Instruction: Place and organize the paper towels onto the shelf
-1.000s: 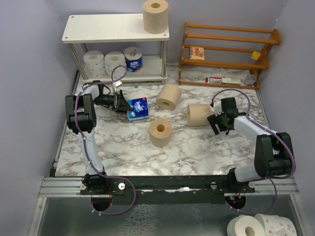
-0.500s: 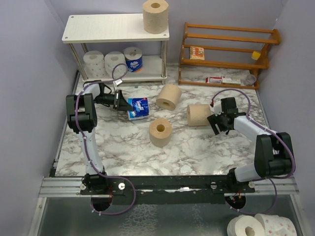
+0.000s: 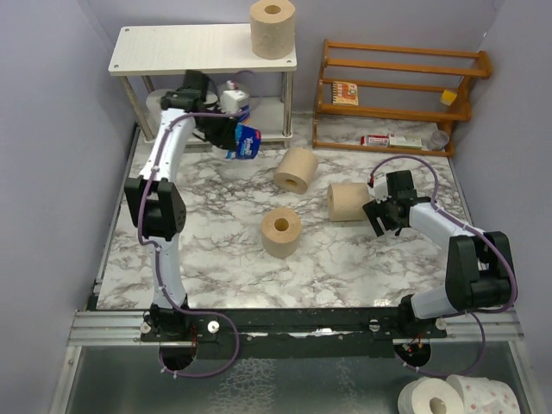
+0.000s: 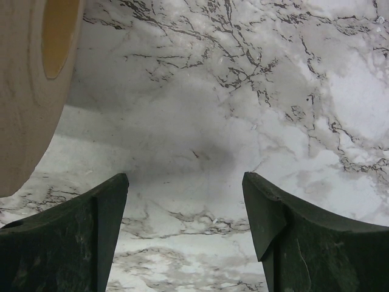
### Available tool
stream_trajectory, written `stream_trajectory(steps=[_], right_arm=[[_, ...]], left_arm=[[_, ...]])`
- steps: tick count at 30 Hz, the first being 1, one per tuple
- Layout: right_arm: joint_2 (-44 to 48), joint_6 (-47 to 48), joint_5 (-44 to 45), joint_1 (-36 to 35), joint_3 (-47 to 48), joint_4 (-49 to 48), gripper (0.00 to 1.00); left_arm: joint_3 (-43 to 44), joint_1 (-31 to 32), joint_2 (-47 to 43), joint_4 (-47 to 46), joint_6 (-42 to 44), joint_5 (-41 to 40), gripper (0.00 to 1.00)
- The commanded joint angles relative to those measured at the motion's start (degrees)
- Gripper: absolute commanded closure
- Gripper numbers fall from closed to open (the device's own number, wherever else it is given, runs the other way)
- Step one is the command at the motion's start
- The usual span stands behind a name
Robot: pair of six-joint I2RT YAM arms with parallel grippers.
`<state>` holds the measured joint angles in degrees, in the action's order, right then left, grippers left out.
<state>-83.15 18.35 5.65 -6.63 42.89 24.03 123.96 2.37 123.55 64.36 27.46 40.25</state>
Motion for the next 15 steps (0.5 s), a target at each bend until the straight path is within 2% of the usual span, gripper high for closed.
stream_trajectory(steps=[1, 8, 11, 15], right_arm=[[-1.4, 0.5, -0.7, -0.5, 0.1, 1.2, 0.23], [-0.1, 0.5, -0.4, -0.4, -0.1, 1.0, 0.23], [0.3, 0.5, -0.1, -0.5, -0.2, 0.9, 0.23], [1.1, 0.5, -0.1, -0.5, -0.3, 0.8, 0.23]], left_arm=[[4.8, 14.3, -4.8, -3.2, 5.6, -32.3, 1.00], [4.2, 20.4, -2.7, -17.6, 13.3, -46.7, 1.00], [3.8, 22.3, -0.6, -24.0, 18.5, -56.9, 1.00], [1.0, 23.3, 0.8, -33.4, 25.2, -66.0, 1.00]])
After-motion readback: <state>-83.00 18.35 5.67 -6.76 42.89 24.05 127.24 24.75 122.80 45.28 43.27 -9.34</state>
